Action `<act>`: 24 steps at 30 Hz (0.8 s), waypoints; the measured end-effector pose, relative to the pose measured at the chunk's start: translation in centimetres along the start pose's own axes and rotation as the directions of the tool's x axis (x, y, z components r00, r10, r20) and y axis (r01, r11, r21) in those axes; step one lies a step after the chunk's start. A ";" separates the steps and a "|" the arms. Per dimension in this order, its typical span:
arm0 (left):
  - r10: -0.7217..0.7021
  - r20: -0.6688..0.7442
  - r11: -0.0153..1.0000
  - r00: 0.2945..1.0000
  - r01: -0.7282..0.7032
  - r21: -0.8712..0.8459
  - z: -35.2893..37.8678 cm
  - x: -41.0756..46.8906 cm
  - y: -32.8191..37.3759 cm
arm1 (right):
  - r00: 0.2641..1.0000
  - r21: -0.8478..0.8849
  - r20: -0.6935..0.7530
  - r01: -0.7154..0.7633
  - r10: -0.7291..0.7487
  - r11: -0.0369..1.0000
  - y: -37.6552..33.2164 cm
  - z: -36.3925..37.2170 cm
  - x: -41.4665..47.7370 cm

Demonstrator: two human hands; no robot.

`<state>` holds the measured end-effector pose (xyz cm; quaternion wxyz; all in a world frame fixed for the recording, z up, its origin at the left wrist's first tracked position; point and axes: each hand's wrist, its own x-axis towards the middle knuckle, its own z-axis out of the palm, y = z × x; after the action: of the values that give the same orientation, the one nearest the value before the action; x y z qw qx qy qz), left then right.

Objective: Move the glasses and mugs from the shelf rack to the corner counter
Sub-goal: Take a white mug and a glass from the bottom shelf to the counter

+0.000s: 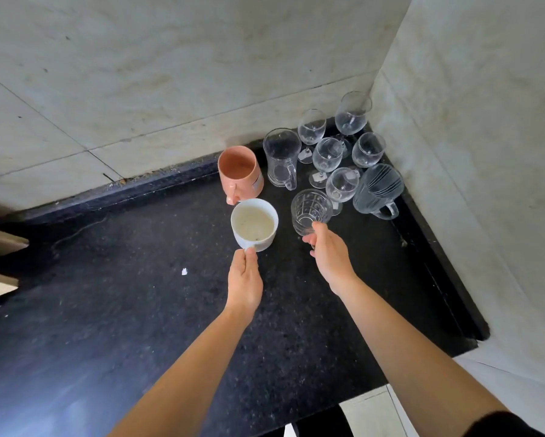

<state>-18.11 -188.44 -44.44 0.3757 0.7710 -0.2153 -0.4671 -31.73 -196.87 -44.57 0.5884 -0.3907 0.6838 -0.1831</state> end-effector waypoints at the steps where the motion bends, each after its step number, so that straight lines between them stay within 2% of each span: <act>1: -0.004 0.003 1.000 1.000 0.004 0.002 0.1 0.2 0.0 | 1.000 -0.006 0.003 0.002 -0.002 1.000 -0.1 0.1 0.3; 11: -0.032 0.054 0.997 0.998 0.028 0.073 0.1 2.7 -0.8 | 0.998 -0.124 0.023 0.054 -0.052 0.991 -1.6 0.0 1.0; 16: 0.001 0.050 0.944 0.999 -0.017 0.329 -1.4 3.2 0.4 | 0.992 -0.419 -0.024 0.105 -0.126 0.902 -2.5 -0.4 0.2; 18: 0.062 -0.011 0.905 0.998 -0.052 0.422 -2.3 2.8 1.7 | 0.989 -0.517 -0.055 0.088 -0.135 0.852 -3.4 -0.7 -0.7; 20: 0.195 -0.056 0.865 0.979 -0.145 0.479 -3.8 1.9 4.2 | 0.983 -0.608 -0.056 0.107 -0.176 0.787 -4.9 -1.4 -2.1; 22: 0.368 -0.069 0.800 0.927 -0.278 0.532 -6.0 0.5 7.9 | 0.953 -0.660 -0.044 0.197 -0.299 0.725 -7.4 -2.1 -4.1; 24: 0.534 -0.084 0.701 0.841 -0.385 0.601 -8.7 -0.8 12.1 | 0.877 -0.657 -0.006 0.358 -0.480 0.664 -11.0 -2.4 -6.4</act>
<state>-10.63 -192.17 -32.12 0.2613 0.8198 -0.4800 -0.1711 -30.49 -199.48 -32.00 0.2981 -0.6955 0.6452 -0.1054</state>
